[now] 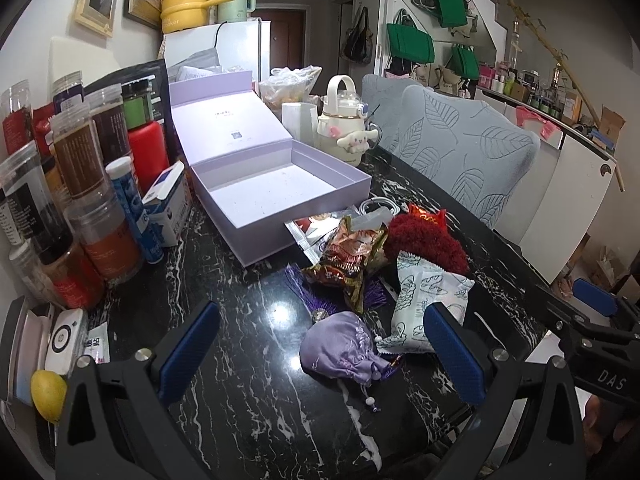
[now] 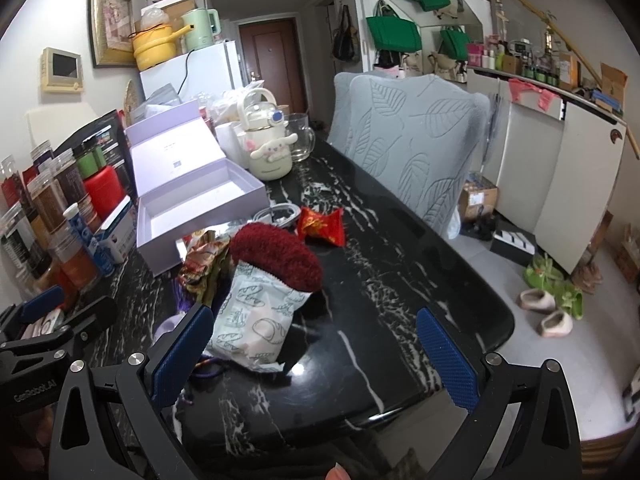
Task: Organize soft objects
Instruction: 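Grasp the lilac pouch with the left tool while the right tool grasps the printed snack bag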
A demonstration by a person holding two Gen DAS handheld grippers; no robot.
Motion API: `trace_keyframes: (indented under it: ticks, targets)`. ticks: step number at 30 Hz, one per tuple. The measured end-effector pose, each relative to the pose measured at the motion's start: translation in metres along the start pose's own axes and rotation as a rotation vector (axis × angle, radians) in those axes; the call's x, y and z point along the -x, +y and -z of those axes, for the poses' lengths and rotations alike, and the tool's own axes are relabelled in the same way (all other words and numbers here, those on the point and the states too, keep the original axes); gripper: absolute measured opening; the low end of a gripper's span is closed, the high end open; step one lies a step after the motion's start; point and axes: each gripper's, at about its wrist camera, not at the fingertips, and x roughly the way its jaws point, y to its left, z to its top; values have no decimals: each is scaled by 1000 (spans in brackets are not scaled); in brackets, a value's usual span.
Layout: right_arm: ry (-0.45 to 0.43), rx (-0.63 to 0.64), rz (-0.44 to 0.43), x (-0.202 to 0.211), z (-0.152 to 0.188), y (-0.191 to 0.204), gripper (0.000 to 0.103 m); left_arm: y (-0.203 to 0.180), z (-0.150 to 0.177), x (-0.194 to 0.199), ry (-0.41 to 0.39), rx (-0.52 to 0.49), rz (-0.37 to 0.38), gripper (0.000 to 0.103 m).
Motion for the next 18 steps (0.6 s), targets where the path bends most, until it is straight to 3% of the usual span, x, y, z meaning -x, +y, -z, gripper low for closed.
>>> trace_keyframes:
  ticks: [18]
  targets:
    - [71, 19, -111, -39, 18, 4, 103, 10, 26, -60, 146, 4, 26, 103]
